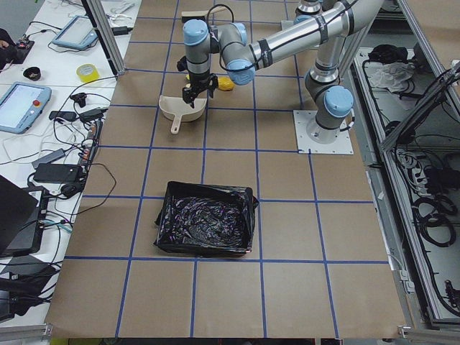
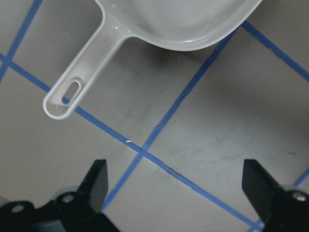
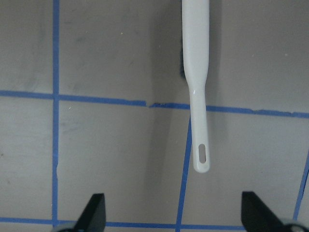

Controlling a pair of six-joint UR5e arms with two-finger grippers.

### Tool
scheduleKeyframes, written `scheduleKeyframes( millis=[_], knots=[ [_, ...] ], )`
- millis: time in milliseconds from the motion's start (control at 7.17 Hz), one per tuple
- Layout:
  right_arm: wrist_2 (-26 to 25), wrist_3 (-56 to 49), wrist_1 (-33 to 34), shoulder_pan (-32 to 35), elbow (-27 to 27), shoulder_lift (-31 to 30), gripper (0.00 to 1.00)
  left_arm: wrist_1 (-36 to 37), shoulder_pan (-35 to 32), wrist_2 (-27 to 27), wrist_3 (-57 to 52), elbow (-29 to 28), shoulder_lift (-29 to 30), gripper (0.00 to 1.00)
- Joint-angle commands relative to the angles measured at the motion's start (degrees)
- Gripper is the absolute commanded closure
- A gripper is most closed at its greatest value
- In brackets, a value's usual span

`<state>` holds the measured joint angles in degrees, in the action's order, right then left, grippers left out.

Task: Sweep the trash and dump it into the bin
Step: 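Grasp the white dustpan handle with left gripper while right grasps the brush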

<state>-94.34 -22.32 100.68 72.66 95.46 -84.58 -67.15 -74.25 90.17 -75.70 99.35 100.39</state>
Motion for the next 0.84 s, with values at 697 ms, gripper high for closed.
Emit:
scheduleKeyframes(
  millis=[697],
  knots=[
    [-1.20,-8.43,18.68,-5.25,7.11,15.30,0.00,13.44,-0.11,1.83,-21.77,-1.26,12.18,0.06]
  ],
)
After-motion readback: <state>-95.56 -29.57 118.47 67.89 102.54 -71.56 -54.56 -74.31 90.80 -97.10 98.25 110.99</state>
